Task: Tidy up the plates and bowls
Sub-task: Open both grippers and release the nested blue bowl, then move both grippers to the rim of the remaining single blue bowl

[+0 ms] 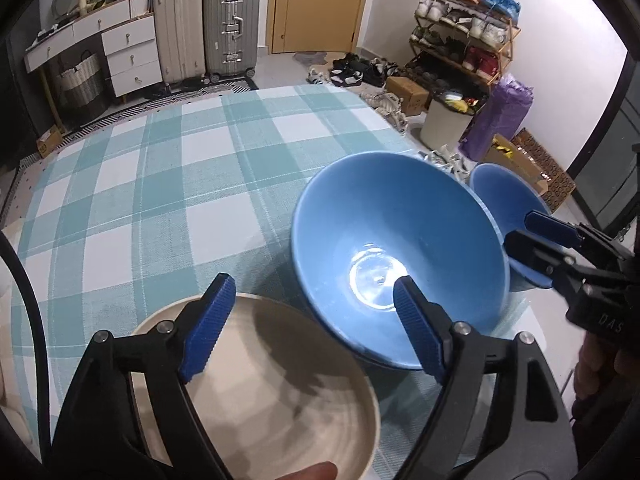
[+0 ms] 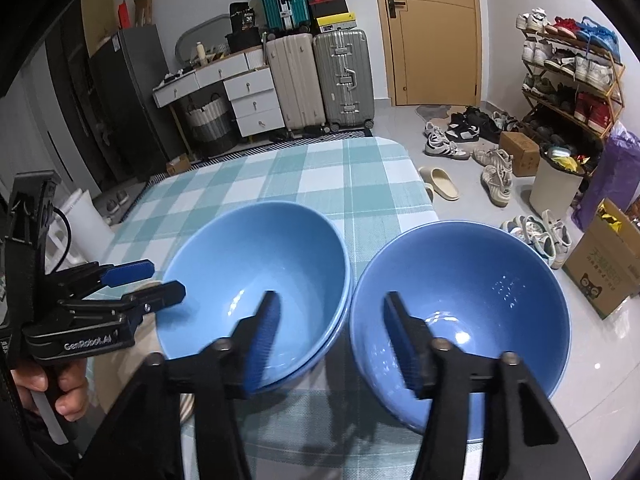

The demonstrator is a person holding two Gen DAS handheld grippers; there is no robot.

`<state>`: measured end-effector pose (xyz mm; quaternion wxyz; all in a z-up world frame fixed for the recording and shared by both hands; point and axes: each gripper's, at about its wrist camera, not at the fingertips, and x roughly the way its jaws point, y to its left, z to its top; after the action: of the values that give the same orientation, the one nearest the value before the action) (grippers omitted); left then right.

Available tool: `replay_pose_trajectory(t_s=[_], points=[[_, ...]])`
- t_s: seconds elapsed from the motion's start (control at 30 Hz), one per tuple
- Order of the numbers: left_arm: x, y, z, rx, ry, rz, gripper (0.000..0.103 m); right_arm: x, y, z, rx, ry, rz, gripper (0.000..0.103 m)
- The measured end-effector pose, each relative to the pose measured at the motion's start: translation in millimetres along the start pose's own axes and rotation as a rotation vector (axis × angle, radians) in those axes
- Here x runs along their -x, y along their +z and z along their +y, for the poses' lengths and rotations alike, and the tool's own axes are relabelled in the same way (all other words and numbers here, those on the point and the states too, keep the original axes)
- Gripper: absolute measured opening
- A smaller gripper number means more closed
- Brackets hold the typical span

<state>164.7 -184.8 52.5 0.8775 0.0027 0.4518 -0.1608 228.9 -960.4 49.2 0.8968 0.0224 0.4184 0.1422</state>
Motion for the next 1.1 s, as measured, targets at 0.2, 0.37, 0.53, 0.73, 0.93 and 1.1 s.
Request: replay_pose_trajectory(t_s=[0.2, 0.37, 0.53, 0.73, 0.93, 1.1], points=[[10.3, -0.1, -12.7, 0.013, -0.084, 0.004, 0.103, 21.5, 2.7, -6.3, -0.018, -0.042, -0.056, 0.095], [17.5, 0.1, -27.8, 0.005, -0.102, -0.006, 0.102, 42.5, 2.8, -20.5, -0.050, -0.077, -0.090, 0.102], [22.2, -1.0, -47.7, -0.002, -0.101, -0.005, 0.102, 63.2, -1.4, -35.7, -0.088, -0.095, -0.124, 0.102], [23.3, -7.5, -77.6, -0.031, -0.112, 0.001, 0.102, 81.8, -7.0, -52.8, -0.120, -0.132, -0.147, 0.102], [19.5, -14.6, -104.2, -0.057, -0.153, 0.016, 0.102, 99.2, -16.1, -74.8, -0.178, -0.167, -0.174, 0.102], [15.5, -13.5, -116.6, -0.059, -0.178, 0.025, 0.102, 107.3, -23.3, -89.9, -0.207, -0.180, -0.180, 0.102]])
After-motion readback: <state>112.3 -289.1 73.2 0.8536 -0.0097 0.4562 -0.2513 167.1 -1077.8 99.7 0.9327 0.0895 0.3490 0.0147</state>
